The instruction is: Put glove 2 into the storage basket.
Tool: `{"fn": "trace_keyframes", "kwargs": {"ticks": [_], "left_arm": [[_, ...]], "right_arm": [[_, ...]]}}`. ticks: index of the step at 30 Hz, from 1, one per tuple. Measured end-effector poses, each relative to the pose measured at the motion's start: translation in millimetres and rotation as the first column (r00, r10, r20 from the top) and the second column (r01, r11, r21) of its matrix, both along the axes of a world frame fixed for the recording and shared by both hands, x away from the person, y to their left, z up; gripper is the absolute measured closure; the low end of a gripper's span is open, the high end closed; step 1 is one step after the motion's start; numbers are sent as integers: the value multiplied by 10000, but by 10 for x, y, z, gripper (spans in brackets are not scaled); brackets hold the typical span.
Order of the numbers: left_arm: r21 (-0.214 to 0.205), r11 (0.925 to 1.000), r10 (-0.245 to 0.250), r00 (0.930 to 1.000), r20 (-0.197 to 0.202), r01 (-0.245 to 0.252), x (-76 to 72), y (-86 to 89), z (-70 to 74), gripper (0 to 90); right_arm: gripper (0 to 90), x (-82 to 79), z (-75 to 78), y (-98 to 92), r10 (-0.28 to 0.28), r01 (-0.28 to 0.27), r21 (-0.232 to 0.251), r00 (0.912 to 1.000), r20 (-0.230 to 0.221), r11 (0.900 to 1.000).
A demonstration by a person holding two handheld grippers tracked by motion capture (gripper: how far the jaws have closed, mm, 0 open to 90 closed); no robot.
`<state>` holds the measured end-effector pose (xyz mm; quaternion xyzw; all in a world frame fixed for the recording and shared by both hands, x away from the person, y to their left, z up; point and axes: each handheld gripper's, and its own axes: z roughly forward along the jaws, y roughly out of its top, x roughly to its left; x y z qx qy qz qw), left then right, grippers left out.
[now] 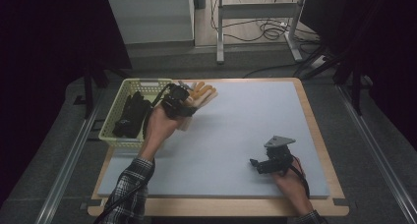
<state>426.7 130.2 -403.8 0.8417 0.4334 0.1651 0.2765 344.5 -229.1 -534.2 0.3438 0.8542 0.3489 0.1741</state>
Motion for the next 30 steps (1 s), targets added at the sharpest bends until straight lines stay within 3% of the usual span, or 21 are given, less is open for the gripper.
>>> {"fn": "trace_keyframes", "kwargs": {"ticks": [7,11,17,22,30], "left_arm": [[93,9945,1040,9943,224,-1042,56,396,91,580],[124,9848,1731,9846,255,-1734,90,624,82,577],[339,9642,2623,9648,195,-2628,142,928,32,572],[512,9458,3212,9470,-36,-3207,197,1131,-78,568],[1012,9351,3471,9354,-673,-3397,361,1193,-405,558]], "right_arm": [[84,1,0,0,-1,1,6,10000,-8,10000],[84,2,0,-1,2,-2,-4,10000,-4,10000],[84,3,-1,-2,4,-4,-5,10000,-4,10000],[84,3,-1,-2,3,-3,-2,10000,-7,10000],[84,3,-1,-2,2,-2,2,10000,-7,10000]]}}
